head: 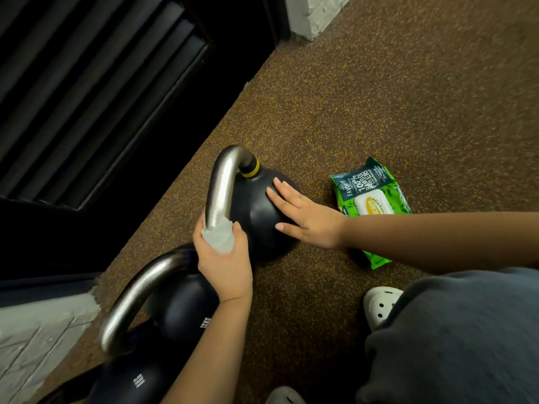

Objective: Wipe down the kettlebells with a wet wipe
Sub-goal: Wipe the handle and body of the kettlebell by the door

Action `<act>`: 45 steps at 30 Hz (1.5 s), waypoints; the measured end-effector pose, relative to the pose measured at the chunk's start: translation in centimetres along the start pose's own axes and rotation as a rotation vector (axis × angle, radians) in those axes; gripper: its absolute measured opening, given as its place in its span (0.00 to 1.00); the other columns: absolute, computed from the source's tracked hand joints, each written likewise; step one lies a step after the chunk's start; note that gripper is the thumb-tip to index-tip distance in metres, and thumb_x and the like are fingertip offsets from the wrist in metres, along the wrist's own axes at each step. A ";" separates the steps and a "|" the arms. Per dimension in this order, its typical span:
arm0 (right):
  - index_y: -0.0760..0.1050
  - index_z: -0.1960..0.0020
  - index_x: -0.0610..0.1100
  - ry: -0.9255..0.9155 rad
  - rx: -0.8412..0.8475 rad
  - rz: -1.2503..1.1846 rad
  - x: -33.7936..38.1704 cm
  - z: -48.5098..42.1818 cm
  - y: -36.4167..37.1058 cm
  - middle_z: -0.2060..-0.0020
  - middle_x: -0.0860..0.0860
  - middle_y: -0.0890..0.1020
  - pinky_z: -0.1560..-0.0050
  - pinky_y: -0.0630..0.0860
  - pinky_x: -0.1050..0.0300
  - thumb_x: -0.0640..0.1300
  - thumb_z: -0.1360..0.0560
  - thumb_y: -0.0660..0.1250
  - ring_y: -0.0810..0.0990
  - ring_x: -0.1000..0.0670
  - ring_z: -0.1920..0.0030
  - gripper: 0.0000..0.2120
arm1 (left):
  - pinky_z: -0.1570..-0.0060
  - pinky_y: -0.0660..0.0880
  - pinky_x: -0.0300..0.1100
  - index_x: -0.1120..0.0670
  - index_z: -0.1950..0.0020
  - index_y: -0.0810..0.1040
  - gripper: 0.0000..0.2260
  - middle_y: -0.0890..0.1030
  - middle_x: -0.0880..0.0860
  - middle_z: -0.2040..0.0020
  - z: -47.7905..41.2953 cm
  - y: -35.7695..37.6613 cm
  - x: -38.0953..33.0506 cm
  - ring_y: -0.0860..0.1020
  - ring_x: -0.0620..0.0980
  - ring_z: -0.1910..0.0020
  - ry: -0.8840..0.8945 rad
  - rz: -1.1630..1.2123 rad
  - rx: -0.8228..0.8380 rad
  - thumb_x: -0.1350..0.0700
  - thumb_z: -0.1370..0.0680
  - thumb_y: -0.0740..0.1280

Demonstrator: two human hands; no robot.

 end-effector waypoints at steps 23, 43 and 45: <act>0.38 0.24 0.45 -0.008 -0.040 0.020 0.0 0.0 0.1 0.24 0.46 0.37 0.28 0.37 0.61 0.52 0.20 0.56 0.34 0.51 0.25 0.35 | 0.46 0.71 0.39 0.52 0.35 0.69 0.29 0.75 0.48 0.48 -1.7 -0.8 -2.3 0.75 0.46 0.48 0.012 -0.194 0.293 0.48 0.32 0.76; 0.38 0.24 0.46 0.007 -0.004 -0.008 0.3 0.0 -0.1 0.24 0.45 0.37 0.29 0.36 0.61 0.52 0.20 0.55 0.35 0.50 0.25 0.34 | 0.45 0.73 0.54 0.53 0.23 0.47 0.34 0.64 0.60 0.31 -5.9 6.4 -10.6 0.72 0.62 0.38 0.521 -1.049 0.461 0.62 0.23 0.64; 0.37 0.24 0.47 0.014 0.001 -0.011 0.4 0.1 -0.2 0.24 0.45 0.37 0.28 0.37 0.61 0.53 0.20 0.55 0.34 0.51 0.25 0.34 | 0.44 0.72 0.56 0.53 0.23 0.47 0.34 0.63 0.61 0.30 -6.5 7.5 -10.8 0.70 0.62 0.37 0.511 -1.105 0.468 0.63 0.22 0.63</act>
Point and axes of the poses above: each hand's wrist, its own z-axis away from the middle knuckle, its own y-axis out of the palm, x = y × z, the point moved 5 cm from there along -z, towards the middle knuckle
